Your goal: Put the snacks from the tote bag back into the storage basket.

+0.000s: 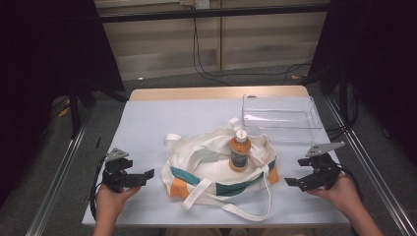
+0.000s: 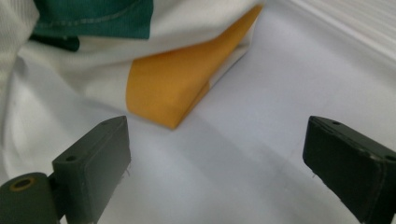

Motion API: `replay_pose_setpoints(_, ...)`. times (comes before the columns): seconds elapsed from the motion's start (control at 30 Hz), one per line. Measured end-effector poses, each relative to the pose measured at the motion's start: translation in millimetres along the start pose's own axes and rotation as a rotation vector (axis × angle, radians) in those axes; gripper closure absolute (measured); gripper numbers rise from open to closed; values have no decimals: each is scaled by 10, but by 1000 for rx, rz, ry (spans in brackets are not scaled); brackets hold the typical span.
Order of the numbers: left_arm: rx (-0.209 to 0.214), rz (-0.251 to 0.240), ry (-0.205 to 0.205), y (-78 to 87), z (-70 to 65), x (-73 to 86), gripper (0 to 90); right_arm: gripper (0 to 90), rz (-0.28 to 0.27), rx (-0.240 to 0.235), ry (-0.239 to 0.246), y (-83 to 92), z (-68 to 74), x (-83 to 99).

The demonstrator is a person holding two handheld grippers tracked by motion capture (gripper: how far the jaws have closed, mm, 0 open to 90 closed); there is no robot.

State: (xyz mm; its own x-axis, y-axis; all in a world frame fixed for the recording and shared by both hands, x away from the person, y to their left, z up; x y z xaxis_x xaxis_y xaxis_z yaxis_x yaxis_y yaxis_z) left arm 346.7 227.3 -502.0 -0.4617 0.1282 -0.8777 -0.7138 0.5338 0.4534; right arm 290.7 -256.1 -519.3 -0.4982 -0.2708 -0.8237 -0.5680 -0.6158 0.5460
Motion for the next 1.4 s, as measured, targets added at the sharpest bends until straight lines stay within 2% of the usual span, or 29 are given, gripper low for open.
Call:
replay_pose_setpoints(0.07, -3, 11, -22, -13, -5, 6, 51, 80, 16, 3, 8, 10, -4, 19)
replay_pose_setpoints(0.2, 5, 27, -33, -4, -7, 27, 56, 83, 21, -2, -6, 19, -1, 7)
replay_pose_setpoints(0.3, 7, 10, -19, 22, 12, 12, 57, 83, 29, 1, -20, 21, -9, -12)
replay_pose_setpoints(0.37, -8, -7, -9, 48, 56, -8, 56, 84, 69, -2, -26, -2, -6, -3)
replay_pose_setpoints(0.53, -6, -7, 4, 66, 86, 6, 56, 87, 158, 4, -15, -28, -8, -9)
replay_pose_setpoints(0.77, -16, -10, 18, 66, 103, 13, 55, 87, 233, -2, 47, -53, 4, -125)
replay_pose_setpoints(0.8, -9, 3, 2, 74, 111, 20, 56, 87, 243, -5, 56, -54, 3, -140)
replay_pose_setpoints(0.83, -9, 3, 2, 74, 111, 20, 55, 87, 243, -5, 56, -54, 3, -140)
replay_pose_setpoints(0.87, -16, -11, 21, 57, 97, 14, 55, 87, 254, -3, 62, -52, -3, -153)
replay_pose_setpoints(1.07, -17, -2, 11, 47, 99, 25, 56, 87, 335, 3, 76, -32, -31, -184)
replay_pose_setpoints(1.2, -8, 5, 6, 53, 103, 25, 57, 87, 361, 2, 90, -23, -46, -203)
replay_pose_setpoints(1.23, -11, -4, 18, 40, 95, 22, 57, 87, 394, 8, 105, -1, -53, -218)
replay_pose_setpoints(1.3, -9, 2, 14, 43, 100, 26, 57, 88, 396, 3, 117, -1, -57, -229)
replay_pose_setpoints(1.33, -8, 2, 14, 40, 103, 27, 57, 88, 419, 5, 108, 19, -45, -233)
replay_pose_setpoints(1.4, -14, -4, 21, 31, 104, 26, 57, 89, 426, 10, 128, 28, -56, -270)
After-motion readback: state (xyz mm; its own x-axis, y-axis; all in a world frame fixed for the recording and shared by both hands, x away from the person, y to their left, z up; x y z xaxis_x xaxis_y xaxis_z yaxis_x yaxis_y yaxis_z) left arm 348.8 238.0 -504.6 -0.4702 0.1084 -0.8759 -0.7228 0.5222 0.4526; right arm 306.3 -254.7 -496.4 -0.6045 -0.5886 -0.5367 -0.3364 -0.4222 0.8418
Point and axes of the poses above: each handheld gripper's, and its own axes: y roughly backward along the jaws, x roughly out of its underside, z roughly to its left, the point moved 9 cm from there along -y, roughly forward along the jaws, and after that the axes turned 15 degrees about -z, right-handed, at the moved point
